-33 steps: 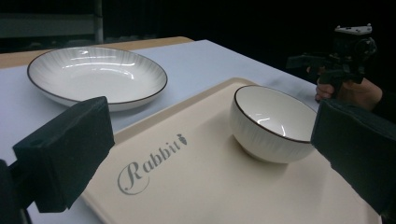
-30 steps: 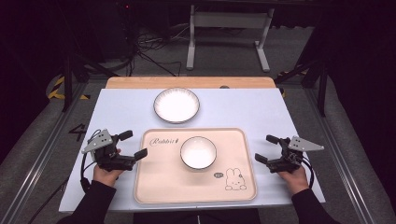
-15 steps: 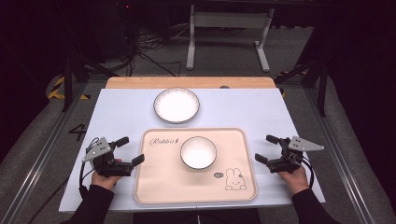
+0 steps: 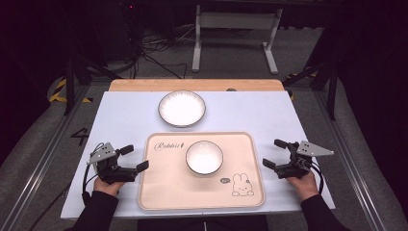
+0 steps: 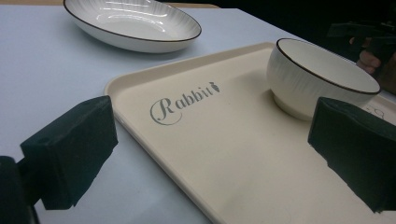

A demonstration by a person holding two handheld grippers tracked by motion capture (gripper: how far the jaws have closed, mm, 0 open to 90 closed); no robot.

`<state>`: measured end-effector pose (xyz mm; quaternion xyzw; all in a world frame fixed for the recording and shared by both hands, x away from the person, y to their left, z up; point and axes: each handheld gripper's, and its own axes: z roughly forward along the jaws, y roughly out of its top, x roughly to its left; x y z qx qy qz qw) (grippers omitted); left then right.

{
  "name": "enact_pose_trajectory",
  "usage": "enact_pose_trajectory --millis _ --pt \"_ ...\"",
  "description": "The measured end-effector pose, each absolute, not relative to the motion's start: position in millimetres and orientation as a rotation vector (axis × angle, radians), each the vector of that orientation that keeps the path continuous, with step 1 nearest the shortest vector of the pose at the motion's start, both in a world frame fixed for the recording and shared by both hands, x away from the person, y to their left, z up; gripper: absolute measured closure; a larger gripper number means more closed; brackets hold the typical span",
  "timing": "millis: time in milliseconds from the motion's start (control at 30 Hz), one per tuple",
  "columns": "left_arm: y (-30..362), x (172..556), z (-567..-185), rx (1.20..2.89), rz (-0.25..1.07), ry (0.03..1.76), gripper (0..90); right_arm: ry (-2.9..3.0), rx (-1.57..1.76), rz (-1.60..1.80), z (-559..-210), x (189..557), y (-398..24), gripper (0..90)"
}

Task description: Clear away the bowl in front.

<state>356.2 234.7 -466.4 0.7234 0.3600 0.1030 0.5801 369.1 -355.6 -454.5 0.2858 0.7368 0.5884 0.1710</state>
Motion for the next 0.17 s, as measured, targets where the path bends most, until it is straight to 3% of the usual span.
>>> enact_pose_trajectory --millis 167 --pt "235.5 356.9 -466.3 1.688 0.237 0.831 2.0 2.094 0.814 1.670 -454.5 369.3 -355.5 1.4"
